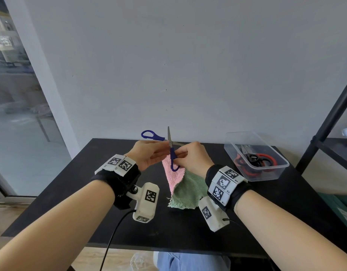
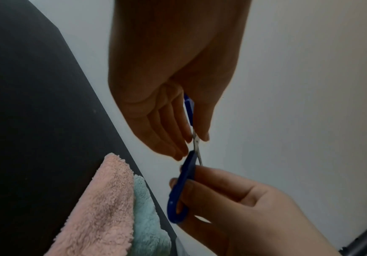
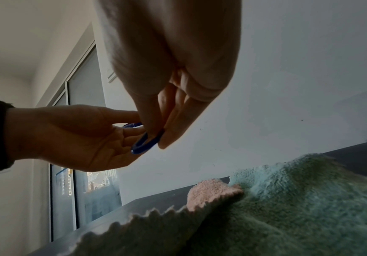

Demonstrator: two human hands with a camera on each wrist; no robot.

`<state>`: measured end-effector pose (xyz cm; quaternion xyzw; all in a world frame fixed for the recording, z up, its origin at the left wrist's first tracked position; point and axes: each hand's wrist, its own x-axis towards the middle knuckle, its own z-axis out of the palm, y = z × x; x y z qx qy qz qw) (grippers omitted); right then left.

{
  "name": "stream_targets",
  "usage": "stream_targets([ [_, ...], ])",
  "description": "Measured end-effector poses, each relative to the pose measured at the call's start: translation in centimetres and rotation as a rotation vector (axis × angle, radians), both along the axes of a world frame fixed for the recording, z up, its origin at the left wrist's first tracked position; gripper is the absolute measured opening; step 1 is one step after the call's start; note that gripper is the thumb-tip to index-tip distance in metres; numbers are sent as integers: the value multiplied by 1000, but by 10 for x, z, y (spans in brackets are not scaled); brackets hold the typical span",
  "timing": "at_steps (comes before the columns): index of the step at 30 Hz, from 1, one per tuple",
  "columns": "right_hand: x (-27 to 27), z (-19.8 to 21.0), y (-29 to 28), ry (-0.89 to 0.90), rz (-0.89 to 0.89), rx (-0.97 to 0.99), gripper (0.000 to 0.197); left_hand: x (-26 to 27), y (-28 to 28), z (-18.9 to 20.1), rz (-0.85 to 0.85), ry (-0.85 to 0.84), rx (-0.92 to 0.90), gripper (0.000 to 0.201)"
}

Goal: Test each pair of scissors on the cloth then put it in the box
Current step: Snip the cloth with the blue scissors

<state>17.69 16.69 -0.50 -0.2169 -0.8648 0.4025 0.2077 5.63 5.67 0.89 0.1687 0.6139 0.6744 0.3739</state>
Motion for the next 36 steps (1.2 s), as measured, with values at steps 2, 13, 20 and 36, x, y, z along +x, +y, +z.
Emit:
stream_targets([
  [2,2,1,-3,-10,19,1,19,3,1,-2,-2,3,1,25],
  [13,18,3,-12,-83,90,-24,14,-9,-20,-3,153,2,38,18],
  [20,36,1,-27,-223,125,34,24,-3,-43,-4,71,65,-71,19],
  [36,47,-33,-47,-495,99,187,13,22,-81,-16,-52,133,-184,36],
])
